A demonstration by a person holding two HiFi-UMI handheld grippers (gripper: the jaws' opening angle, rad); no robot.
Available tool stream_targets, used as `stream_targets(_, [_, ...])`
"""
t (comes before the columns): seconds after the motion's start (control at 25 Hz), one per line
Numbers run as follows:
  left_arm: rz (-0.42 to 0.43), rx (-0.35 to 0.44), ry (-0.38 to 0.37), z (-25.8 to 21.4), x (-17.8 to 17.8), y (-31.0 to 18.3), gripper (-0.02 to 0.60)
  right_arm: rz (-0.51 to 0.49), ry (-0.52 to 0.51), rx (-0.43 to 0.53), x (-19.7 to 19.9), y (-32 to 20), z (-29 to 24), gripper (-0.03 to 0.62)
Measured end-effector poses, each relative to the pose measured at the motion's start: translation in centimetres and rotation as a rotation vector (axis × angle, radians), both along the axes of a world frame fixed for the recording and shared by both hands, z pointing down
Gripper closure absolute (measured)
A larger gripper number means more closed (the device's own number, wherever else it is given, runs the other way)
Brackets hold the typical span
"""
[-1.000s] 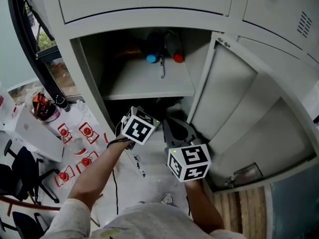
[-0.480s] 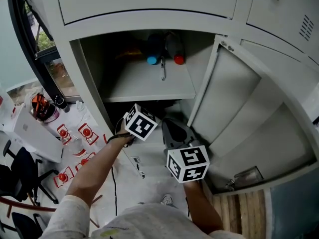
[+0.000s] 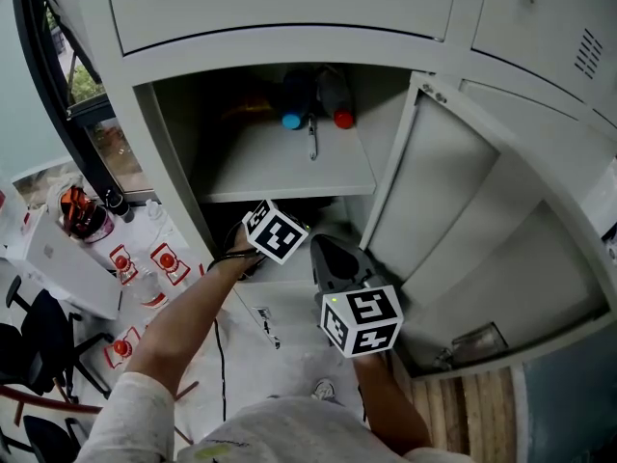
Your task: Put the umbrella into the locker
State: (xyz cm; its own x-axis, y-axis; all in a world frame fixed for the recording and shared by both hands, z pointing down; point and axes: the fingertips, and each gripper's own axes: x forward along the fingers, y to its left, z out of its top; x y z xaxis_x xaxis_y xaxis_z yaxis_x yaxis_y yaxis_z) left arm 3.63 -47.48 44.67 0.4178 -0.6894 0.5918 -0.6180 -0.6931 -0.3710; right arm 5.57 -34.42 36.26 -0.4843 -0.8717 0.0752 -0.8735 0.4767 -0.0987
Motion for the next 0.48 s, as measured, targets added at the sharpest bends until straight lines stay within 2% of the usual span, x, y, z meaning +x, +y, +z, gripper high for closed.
stream_targets(0.48, [-0.022, -0.017, -0.05, 1.5, -0.1, -0.5, 0.324, 0.003, -0.016, -0.018, 0.2, 0.1, 0.5, 0.591])
